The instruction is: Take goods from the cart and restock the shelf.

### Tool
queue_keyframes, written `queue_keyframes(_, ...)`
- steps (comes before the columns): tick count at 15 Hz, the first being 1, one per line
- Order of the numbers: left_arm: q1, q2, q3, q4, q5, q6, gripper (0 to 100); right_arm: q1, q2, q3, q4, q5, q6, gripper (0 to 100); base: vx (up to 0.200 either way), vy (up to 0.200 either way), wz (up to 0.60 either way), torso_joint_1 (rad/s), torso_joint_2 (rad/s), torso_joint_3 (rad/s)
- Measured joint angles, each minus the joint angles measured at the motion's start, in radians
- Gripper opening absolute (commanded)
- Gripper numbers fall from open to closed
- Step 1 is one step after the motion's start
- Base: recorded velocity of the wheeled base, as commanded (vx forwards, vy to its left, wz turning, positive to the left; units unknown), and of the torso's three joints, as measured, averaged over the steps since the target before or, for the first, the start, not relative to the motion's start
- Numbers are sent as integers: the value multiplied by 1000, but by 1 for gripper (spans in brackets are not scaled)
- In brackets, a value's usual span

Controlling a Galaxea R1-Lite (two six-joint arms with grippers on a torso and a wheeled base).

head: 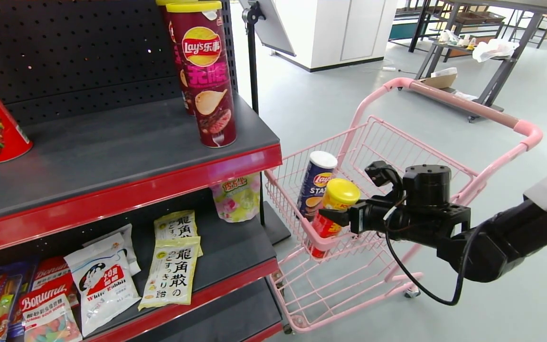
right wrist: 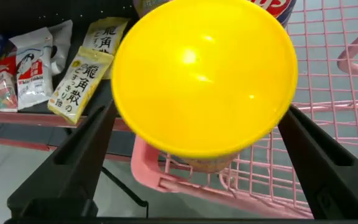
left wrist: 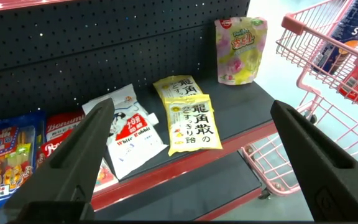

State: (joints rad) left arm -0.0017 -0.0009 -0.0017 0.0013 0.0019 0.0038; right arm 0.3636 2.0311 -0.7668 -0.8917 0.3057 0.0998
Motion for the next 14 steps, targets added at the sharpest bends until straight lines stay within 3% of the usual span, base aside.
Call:
queue_keyframes(5,0,0,0,0,-1,1,100,4,86,-64,-40,-17,1,100,0,0,0,0,0,0)
queue_keyframes(6,0,0,0,0,-1,0,100,3,104,-71,-53,-21,1,0,0,0,0,0,0,0)
queue_keyframes(14,0,0,0,0,-1,1,100,-3,79,-68,-51,-24,-12,0,0,0,0,0,0,0)
